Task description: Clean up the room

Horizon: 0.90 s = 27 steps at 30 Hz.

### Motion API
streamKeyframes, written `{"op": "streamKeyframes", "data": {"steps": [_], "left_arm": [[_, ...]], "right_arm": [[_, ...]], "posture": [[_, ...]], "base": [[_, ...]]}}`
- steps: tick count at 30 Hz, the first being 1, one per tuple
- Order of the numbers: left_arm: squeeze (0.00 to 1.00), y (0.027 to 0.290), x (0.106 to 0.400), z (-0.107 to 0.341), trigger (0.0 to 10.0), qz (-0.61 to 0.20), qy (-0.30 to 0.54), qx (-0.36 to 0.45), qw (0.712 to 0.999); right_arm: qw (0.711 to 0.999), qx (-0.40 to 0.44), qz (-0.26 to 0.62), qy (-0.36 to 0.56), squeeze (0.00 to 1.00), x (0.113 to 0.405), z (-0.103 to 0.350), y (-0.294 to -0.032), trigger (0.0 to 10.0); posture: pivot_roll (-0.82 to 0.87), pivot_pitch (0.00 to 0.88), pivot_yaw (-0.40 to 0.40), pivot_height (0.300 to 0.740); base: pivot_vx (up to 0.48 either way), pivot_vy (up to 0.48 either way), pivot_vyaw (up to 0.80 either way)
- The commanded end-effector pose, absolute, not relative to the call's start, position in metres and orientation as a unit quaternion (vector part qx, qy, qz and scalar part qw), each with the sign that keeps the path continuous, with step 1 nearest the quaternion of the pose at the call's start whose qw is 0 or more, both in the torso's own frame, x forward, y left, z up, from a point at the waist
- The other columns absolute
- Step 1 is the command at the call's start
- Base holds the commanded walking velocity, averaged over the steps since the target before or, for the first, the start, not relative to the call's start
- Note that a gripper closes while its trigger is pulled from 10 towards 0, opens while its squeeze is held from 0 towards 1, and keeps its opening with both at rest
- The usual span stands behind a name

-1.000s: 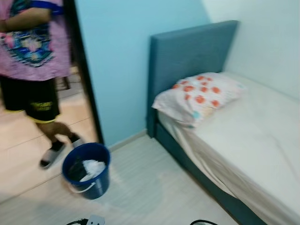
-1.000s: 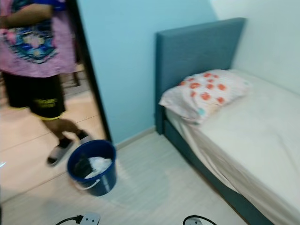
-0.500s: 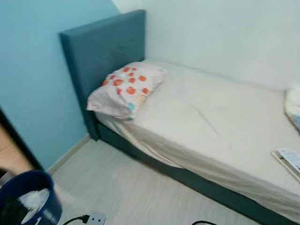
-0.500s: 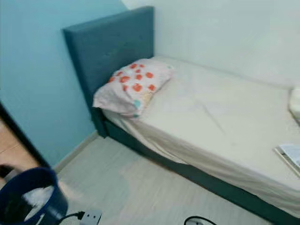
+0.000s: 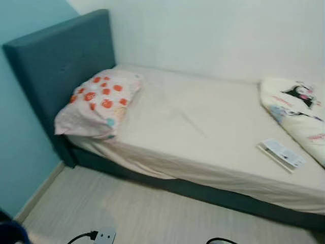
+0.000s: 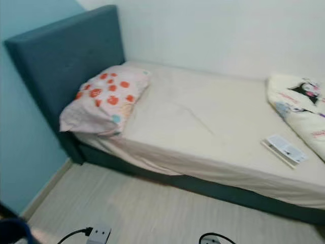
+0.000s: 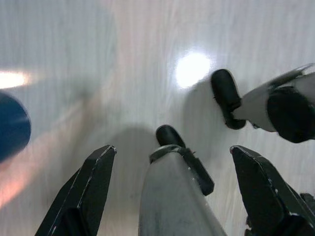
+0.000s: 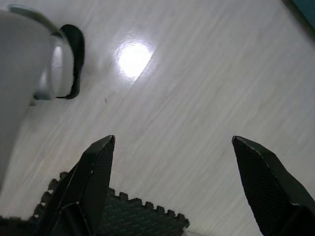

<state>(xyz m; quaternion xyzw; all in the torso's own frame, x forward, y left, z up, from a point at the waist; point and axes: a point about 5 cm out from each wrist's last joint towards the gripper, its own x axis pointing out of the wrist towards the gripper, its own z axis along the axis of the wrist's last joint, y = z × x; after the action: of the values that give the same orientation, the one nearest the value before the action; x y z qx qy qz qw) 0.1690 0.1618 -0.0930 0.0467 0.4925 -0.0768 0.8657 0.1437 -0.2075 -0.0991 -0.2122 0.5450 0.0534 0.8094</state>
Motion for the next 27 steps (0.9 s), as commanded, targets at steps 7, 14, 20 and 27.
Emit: {"op": "streamKeyframes", "data": {"steps": [7,14,20,27], "left_arm": [[0.0,0.1621,0.1642,-0.0951,10.0,-0.078,0.5,0.044,0.862],[0.0,0.1612,0.1648,-0.0948,10.0,-0.081,0.499,0.043,0.862],[0.0,0.1614,0.1662,-0.0942,10.0,-0.08,0.497,0.043,0.863],[0.0,0.1611,0.1679,-0.0935,10.0,-0.081,0.495,0.042,0.864]], "right_arm": [[0.811,-0.198,0.055,0.548,0.0,0.1424,-0.1002,-0.2039,10.0],[0.81,-0.198,0.055,0.549,0.0,0.1413,-0.1006,-0.2035,10.0],[0.81,-0.2,0.058,0.548,0.0,0.1424,-0.1003,-0.2036,10.0],[0.81,-0.206,0.062,0.545,0.0,0.1454,-0.0991,-0.2037,10.0]], "posture": [[-0.08,0.046,-0.019,0.737],[-0.08,0.045,-0.017,0.737],[-0.07,0.039,-0.021,0.737],[-0.07,0.037,-0.023,0.737]], "base": [[0.0,-0.48,0.0],[0.0,-0.48,0.0],[0.0,-0.48,0.0],[0.0,-0.48,0.0]]}}
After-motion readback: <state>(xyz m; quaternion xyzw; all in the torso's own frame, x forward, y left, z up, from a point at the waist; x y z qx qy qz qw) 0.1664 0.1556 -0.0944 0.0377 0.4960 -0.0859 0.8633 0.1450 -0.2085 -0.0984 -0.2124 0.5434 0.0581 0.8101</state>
